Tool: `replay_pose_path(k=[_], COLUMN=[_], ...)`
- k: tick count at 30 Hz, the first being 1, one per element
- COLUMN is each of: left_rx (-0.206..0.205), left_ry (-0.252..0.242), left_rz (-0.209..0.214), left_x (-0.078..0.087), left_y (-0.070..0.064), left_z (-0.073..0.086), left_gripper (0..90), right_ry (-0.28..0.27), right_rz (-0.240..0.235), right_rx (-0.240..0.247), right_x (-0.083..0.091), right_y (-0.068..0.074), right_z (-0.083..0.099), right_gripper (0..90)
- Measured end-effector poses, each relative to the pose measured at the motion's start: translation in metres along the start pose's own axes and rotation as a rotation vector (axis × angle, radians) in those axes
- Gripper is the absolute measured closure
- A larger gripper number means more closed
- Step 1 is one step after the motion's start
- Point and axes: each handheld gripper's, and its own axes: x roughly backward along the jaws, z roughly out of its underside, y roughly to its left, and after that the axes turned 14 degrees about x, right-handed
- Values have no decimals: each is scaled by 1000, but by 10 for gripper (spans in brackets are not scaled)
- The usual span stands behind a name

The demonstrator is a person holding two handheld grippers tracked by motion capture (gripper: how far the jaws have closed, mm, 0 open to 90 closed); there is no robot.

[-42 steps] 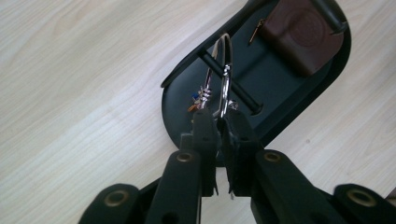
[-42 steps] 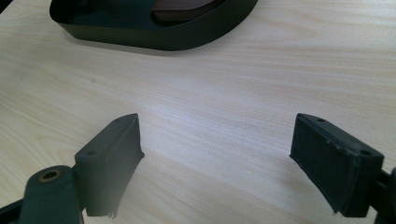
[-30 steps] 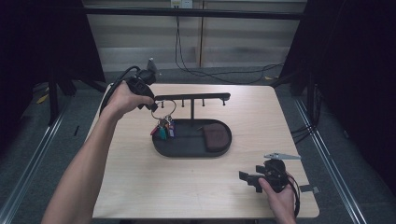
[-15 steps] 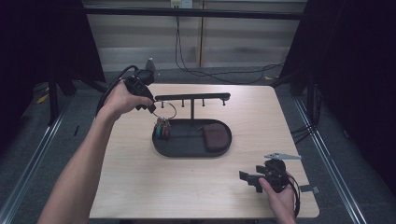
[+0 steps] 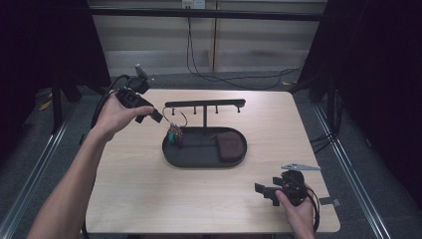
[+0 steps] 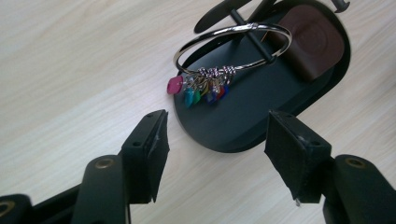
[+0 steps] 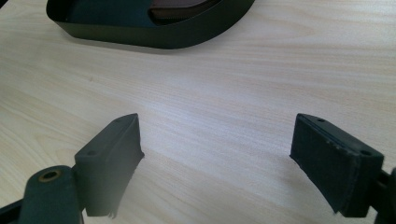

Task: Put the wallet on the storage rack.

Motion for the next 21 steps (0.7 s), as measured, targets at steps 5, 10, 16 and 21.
replay_pose_path(k=[5, 10, 16, 21], left_rx=[55, 57, 26, 33], left_ry=[-47, -68, -121, -191], left_rz=[83, 97, 85, 134], left_x=[-3, -9, -13, -15], left_y=[15, 26, 33, 36], left_z=[19, 37, 60, 83], left_gripper=[374, 369, 352, 337], right_ry=[3, 0, -1, -3], right_rz=[-3, -4, -3, -2], right_rx=[2, -1, -4, -3], right_x=[0, 0, 0, 1], right_y=[0, -1, -1, -2], right_z=[0, 0, 0, 0], right_gripper=[162, 162, 162, 162])
